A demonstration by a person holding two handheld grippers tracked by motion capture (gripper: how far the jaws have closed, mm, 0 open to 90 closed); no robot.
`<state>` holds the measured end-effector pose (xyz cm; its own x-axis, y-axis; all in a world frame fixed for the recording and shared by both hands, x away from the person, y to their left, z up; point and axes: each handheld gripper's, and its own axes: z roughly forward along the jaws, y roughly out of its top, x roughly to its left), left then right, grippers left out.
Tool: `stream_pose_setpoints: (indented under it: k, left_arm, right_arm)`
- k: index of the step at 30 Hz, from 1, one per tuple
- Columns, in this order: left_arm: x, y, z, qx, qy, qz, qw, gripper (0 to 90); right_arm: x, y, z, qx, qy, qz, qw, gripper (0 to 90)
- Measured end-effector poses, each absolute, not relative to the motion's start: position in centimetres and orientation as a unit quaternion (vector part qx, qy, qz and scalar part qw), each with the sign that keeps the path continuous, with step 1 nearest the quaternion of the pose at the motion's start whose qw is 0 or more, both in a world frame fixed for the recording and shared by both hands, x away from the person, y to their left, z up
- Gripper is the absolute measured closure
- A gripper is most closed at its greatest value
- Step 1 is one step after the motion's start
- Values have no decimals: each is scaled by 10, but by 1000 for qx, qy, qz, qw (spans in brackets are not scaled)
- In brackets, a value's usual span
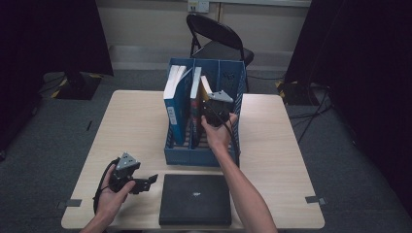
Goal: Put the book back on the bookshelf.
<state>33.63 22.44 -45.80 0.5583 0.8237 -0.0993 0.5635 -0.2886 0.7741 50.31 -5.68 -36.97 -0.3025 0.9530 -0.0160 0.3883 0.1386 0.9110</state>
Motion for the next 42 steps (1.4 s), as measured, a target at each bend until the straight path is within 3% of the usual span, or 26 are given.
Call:
stream_pose_setpoints:
  k: [13,33,38,42]
  left_arm:
    - [335,226,-458,786,439,163,404,162]
    - [335,225,-457,785,440,162,404,165]
    - [335,224,-457,785,440,162,404,166]
    - [334,224,-457,785,439,162,405,167]
  right_arm:
    - [522,-52,-380,505,669,439,323,748]
    - [487,-69,-380,449,718,453,278,471]
    - [475,-74,-382,439,730,454,260,467]
    - [466,-77,-386,433,742,446,252,544]
